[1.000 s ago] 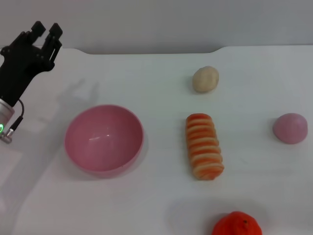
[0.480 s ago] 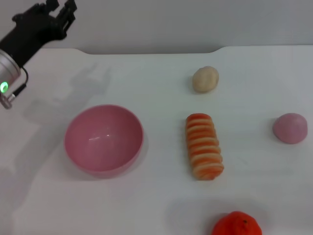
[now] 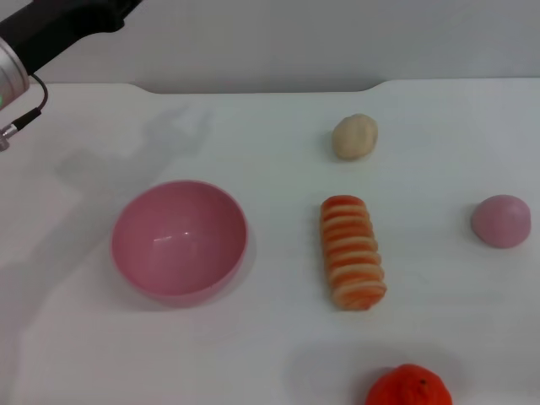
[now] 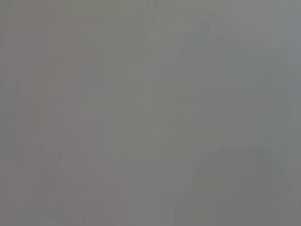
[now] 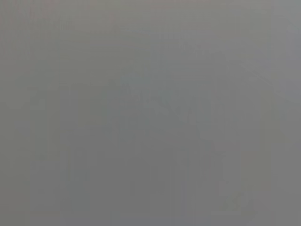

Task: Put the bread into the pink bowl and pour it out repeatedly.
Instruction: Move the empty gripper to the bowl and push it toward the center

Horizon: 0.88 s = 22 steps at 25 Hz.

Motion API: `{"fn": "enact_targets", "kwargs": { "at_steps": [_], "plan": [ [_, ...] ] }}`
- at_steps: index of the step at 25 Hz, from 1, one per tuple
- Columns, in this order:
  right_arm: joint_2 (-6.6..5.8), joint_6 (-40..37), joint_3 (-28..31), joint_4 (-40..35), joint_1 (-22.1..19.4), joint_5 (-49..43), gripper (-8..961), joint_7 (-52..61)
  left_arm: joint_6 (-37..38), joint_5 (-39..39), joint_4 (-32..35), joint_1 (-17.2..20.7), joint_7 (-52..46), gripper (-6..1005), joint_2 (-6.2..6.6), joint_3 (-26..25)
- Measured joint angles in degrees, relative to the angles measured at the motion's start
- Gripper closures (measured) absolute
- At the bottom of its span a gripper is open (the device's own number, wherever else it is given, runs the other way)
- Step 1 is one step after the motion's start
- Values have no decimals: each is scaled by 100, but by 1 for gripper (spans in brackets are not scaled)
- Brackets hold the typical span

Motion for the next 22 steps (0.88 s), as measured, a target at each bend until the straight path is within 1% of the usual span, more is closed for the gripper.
{"fn": "enact_targets", "kwargs": {
  "at_steps": [1,4,5,6,7,8,9,10,11,12,14,15,17,18,19,20,22],
  "plan": [
    [0,4,-1,0,0,0,482,0,2,221,59,-10,-201,574,8,-13],
    [-1,23,-10,0,11,0,482,0,99,1231,234,-82,-1142,574,32,-113],
    [-1,26,-17,1,19,0,482,0,269,1814,272,-162,-1720,574,28,-240],
    [-1,27,-23,0,24,0,482,0,418,2215,285,-233,-2081,574,12,-367],
    [-1,30,-29,0,29,0,482,0,574,2527,287,-288,-2346,574,-9,-476],
    [-1,33,-35,0,33,0,482,0,574,2527,287,-288,-2346,574,-9,-476],
    [-1,36,-39,0,36,0,482,0,1110,3564,289,-502,-3124,574,-138,-927],
    [-1,39,-43,0,37,0,482,0,1110,3564,289,-502,-3124,574,-138,-927],
    [0,41,-47,1,40,-1,482,0,1347,4027,299,-591,-3403,574,-210,-1139],
    [0,40,-49,0,40,-2,482,0,1725,4773,357,-751,-3729,574,-398,-1538],
    [0,37,-53,0,37,-3,482,0,1725,4773,357,-751,-3729,574,-398,-1538],
    [0,35,-53,0,35,-5,482,0,2336,5961,619,-1020,-4178,574,-694,-2265],
    [0,33,-53,0,22,-5,482,0,2548,6332,717,-1134,-4406,574,-695,-2375],
    [-1,32,-53,0,16,-6,482,0,2548,6332,717,-1134,-4406,573,-695,-2375],
    [-1,31,-53,0,10,-7,482,0,2835,6784,807,-1298,-4730,573,-660,-2437],
    [1,29,-52,0,5,-7,482,0,2919,6918,834,-1353,-4807,573,-654,-2459],
    [4,21,-51,5,-2,-13,482,0,3225,7495,939,-1526,-5026,573,-661,-2552]
  ]
}}
